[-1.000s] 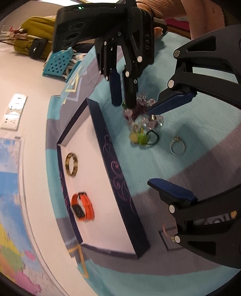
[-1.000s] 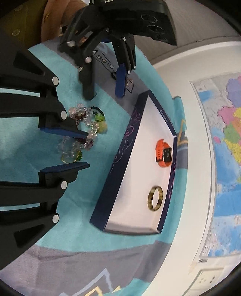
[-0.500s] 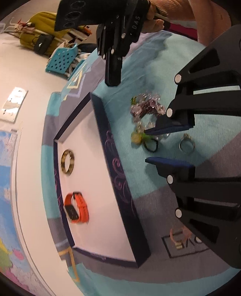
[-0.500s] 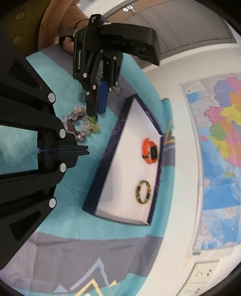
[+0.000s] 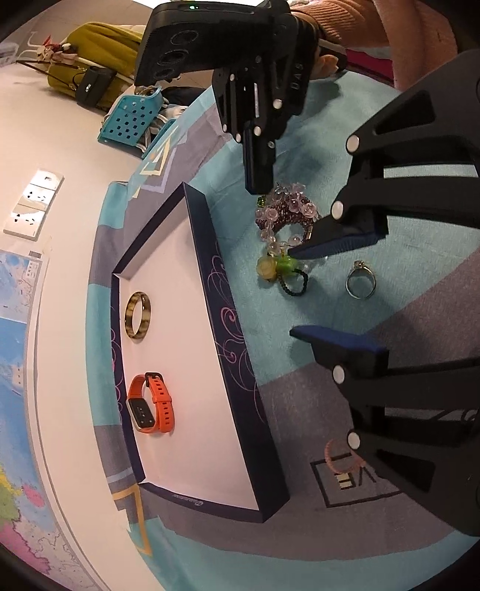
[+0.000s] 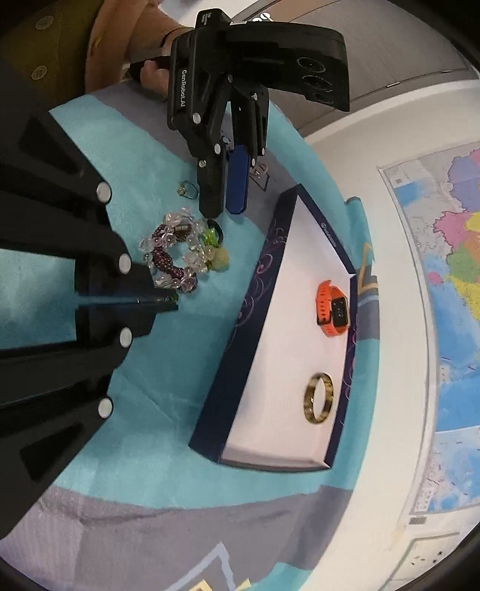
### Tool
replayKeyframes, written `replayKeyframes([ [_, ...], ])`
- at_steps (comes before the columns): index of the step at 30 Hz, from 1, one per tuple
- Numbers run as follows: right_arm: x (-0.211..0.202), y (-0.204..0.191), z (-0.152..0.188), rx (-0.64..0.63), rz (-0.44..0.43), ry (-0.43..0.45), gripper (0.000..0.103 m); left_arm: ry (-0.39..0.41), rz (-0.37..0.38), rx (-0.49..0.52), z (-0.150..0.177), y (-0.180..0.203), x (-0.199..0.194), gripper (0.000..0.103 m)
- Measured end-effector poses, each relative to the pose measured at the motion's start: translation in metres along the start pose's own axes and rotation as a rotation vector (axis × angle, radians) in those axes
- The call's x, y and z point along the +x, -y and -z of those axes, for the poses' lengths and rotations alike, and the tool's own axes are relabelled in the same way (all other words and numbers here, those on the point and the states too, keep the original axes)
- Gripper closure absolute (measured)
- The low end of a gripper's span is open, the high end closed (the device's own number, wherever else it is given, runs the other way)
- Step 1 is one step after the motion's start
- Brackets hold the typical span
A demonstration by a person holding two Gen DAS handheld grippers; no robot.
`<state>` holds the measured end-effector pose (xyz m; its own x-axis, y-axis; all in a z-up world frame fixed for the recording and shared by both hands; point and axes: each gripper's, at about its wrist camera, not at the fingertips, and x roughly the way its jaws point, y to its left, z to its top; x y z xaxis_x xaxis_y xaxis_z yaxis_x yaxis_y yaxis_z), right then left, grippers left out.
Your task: Organize jewelry
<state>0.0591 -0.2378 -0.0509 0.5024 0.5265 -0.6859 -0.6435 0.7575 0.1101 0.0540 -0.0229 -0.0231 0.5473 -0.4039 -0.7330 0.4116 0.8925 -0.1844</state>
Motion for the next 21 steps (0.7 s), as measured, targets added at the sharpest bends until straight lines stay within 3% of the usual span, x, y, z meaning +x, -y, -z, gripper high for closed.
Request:
replayKeyframes([
  [6,-0.006,0.014,-0.002,0.05,0.053,0.014,0.103,-0.014,-0.005,0.003,0.001,0.0,0.004,0.065],
  [10,0.001,0.001,-0.002,0.005,0.006,0.009,0.082,-0.013,-0.006,0.005,0.002,0.001,0.004,0.064],
  [13,0.012,-0.003,-0.004,-0.008,0.006,-0.019,0.084,-0.007,0.002,0.017,0.002,0.005,0.002,0.063],
  [14,0.013,-0.002,-0.004,0.0,-0.015,-0.025,0.093,-0.002,0.009,0.027,0.002,0.009,0.0,0.063],
  [17,0.011,-0.002,-0.004,-0.004,-0.021,-0.015,0.103,0.011,0.03,0.065,0.003,0.019,-0.006,0.063],
  [21,-0.002,0.01,-0.003,0.037,0.027,0.009,0.103,0.013,0.044,0.091,0.004,0.026,-0.007,0.062],
])
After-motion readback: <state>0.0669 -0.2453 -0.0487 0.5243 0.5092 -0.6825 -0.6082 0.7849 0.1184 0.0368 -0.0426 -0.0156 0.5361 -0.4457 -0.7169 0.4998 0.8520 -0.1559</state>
